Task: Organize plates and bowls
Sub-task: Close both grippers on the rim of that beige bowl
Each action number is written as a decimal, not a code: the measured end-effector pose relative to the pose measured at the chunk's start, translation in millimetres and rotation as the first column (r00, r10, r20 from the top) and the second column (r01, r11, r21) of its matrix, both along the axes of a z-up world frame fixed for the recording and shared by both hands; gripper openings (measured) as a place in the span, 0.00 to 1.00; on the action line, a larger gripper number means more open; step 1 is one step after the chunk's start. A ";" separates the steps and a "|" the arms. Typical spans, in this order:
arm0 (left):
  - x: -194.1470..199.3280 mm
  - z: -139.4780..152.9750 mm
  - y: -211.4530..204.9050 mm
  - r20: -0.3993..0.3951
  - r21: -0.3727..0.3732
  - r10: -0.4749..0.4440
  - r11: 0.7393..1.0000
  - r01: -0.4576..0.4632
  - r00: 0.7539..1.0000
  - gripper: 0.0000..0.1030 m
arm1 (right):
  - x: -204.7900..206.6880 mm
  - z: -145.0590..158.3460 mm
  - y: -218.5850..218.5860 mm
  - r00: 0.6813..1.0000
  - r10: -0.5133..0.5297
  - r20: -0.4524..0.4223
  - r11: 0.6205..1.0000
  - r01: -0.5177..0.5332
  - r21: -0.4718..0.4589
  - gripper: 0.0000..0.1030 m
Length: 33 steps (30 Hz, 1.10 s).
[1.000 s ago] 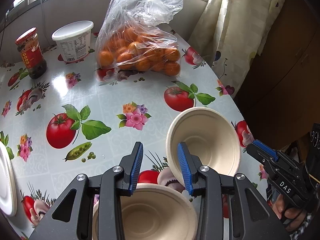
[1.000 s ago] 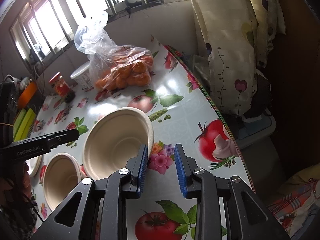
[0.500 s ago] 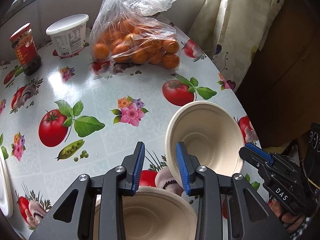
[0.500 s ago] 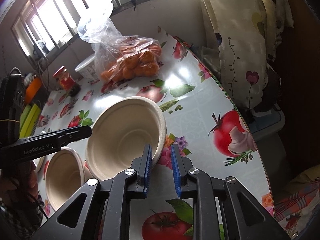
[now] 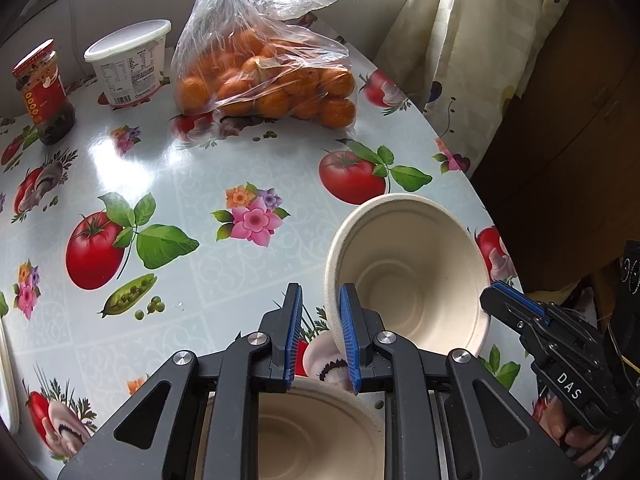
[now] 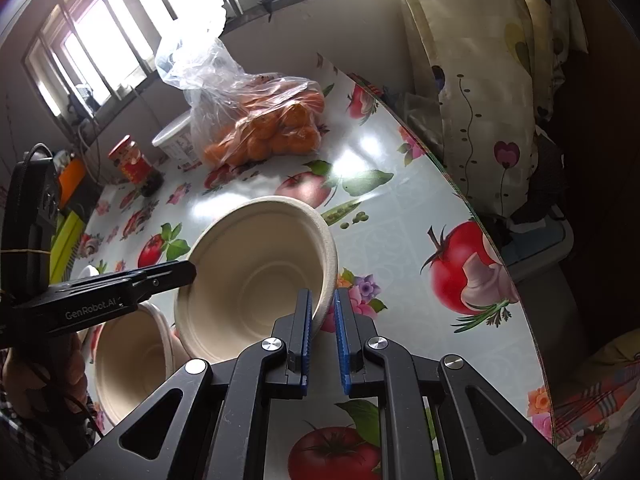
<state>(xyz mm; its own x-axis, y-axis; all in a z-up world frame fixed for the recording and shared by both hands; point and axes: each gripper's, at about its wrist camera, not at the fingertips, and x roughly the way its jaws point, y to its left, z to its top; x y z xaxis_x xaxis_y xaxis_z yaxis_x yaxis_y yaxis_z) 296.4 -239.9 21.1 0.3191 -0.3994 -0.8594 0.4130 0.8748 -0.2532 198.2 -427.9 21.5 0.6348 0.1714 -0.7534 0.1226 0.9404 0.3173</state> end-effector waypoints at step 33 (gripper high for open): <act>-5.7 15.9 -0.6 0.037 -0.015 -0.009 1.000 0.009 0.999 0.09 | -2.2 13.6 -0.9 1.000 -0.009 0.021 1.000 0.009 -0.003 0.11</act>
<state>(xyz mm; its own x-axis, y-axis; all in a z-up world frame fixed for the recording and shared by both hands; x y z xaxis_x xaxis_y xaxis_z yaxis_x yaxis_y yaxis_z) 290.7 -240.5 37.0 0.3468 -0.4157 -0.8408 0.4303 0.8670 -0.2512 196.0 -428.8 35.0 0.6518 0.1635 -0.7406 0.1242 0.9403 0.3169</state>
